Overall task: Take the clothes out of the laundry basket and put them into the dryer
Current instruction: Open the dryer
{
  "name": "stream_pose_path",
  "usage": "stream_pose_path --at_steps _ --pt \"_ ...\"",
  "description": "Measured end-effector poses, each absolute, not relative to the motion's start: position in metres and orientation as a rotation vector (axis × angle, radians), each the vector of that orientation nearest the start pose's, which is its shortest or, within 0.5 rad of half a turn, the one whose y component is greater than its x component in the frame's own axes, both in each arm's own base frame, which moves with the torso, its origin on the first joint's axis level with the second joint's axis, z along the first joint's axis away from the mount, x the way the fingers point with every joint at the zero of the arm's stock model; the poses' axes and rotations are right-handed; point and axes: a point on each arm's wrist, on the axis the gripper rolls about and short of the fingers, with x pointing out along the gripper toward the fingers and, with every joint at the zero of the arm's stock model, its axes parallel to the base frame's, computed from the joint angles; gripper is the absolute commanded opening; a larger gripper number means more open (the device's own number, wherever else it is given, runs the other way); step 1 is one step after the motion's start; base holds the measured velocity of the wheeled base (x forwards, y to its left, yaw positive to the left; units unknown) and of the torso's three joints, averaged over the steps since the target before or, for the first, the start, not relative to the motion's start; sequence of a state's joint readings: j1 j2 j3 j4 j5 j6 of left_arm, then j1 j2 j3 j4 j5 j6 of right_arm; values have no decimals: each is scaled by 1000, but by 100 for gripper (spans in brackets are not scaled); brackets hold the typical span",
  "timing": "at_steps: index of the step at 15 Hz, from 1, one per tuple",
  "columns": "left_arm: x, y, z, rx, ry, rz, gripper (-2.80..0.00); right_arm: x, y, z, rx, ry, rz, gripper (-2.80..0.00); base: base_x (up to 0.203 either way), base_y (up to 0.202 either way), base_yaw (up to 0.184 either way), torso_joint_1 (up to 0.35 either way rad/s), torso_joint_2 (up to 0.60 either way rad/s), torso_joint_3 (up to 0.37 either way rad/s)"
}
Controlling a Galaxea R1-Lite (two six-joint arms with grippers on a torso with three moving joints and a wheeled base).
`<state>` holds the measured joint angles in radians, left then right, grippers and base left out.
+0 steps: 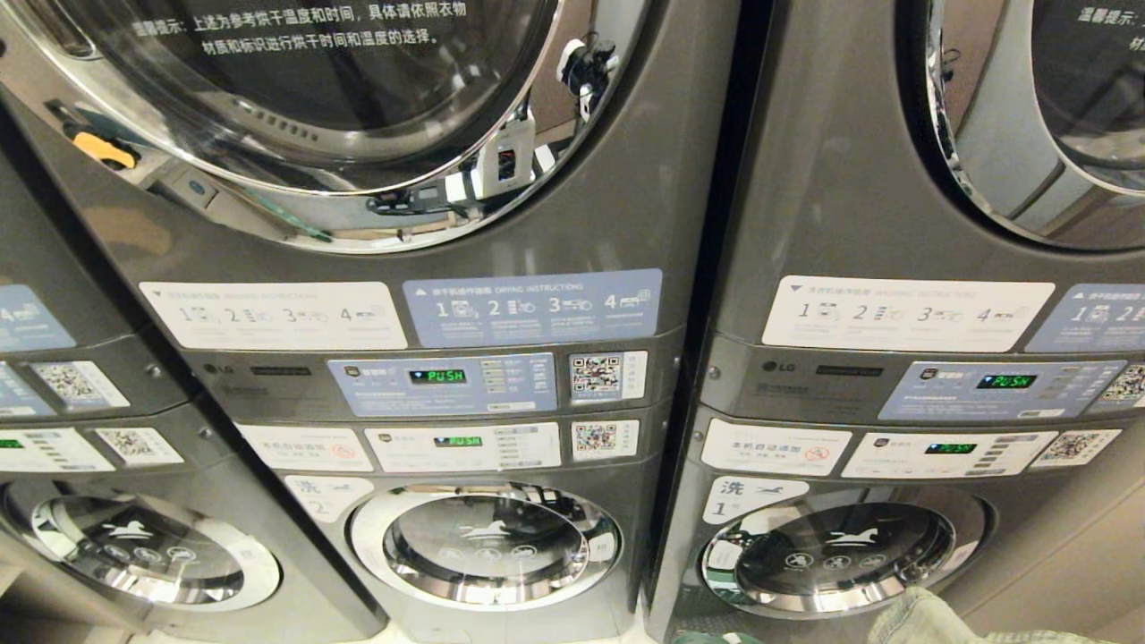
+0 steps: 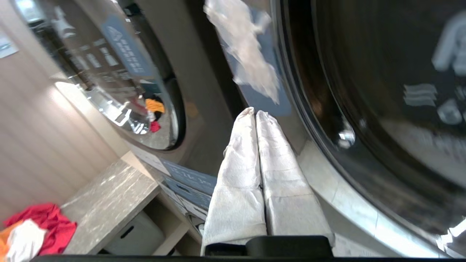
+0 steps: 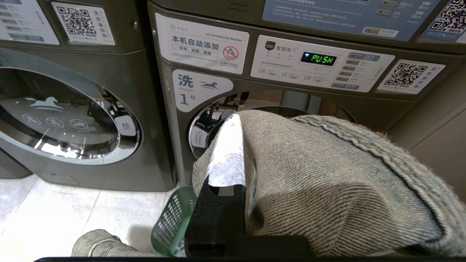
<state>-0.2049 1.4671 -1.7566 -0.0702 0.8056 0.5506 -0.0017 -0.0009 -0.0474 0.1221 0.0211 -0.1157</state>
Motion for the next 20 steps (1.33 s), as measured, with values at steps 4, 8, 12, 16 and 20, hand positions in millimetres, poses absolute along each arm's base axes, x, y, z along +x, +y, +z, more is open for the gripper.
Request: stream_pose_path --at_steps 4,8,12,16,20 --pt "216 -31 464 321 -169 696 -280 -27 1 76 -115 72 24 -280 0 0 0 0 0 0" --pt "223 -33 462 320 -149 719 -280 -27 1 76 -116 72 24 -280 0 0 0 0 0 0" --pt "226 -34 461 299 -131 772 0 -27 1 76 -116 73 24 -280 0 0 0 0 0 0" --pt "228 -32 458 299 -132 762 0 -27 1 76 -117 73 25 -280 0 0 0 0 0 0" --pt "235 -20 450 228 -134 814 0 -27 1 76 -115 73 24 -280 0 0 0 0 0 0"
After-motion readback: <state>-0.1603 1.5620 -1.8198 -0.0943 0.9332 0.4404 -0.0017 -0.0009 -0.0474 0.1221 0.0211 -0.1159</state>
